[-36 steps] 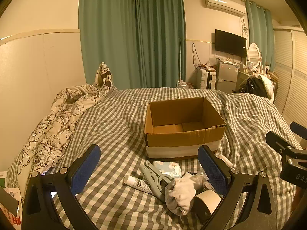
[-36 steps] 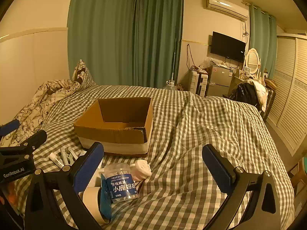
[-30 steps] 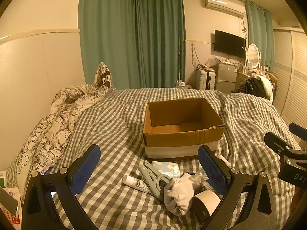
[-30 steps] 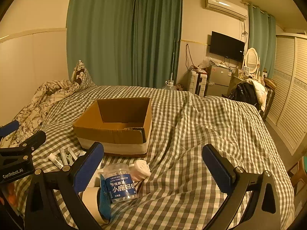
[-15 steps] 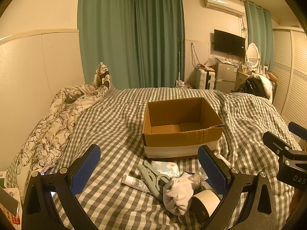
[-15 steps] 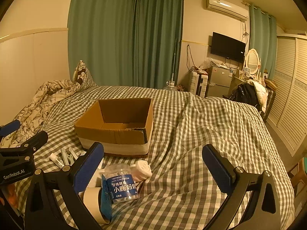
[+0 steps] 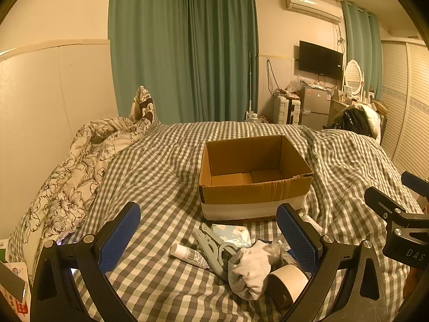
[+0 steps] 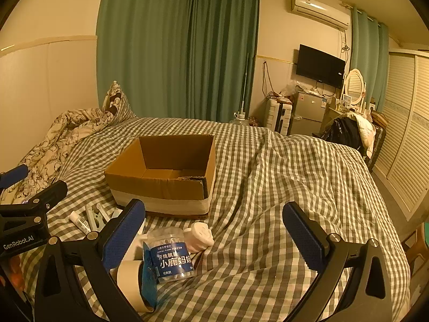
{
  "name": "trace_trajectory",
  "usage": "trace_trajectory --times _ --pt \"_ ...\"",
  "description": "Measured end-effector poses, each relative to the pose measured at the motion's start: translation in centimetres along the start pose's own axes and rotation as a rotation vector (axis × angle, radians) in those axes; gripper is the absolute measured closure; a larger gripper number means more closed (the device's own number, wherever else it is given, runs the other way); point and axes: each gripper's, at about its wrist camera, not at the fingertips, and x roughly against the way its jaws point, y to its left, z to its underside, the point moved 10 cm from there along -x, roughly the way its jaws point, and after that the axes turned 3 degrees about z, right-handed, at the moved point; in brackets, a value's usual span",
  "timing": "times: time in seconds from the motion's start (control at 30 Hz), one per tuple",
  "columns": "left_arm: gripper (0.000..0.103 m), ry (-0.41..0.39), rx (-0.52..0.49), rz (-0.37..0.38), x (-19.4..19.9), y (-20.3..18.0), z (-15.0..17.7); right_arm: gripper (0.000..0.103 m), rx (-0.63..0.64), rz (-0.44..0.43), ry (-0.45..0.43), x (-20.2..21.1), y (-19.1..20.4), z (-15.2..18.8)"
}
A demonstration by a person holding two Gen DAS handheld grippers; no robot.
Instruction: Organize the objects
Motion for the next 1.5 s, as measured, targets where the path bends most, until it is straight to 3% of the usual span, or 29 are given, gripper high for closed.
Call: trace_trajectory --times 0.97,1.37,1.5 --pt "0.0 0.025 -0.03 0.02 0.0 -0.5 0.8 0.0 0.037 -0.011 0.005 0.4 0.6 0.1" --pt "0.001 0.231 -0.071 0.066 -3.9 -1.2 6.4 0.0 0.096 -0.014 0.153 -2.1 1.0 4.6" --pt "0.015 0.323 -0.102 0.092 -6.0 -2.2 9.3 0.0 0.116 -0.014 0.199 -3.0 1.2 6.4"
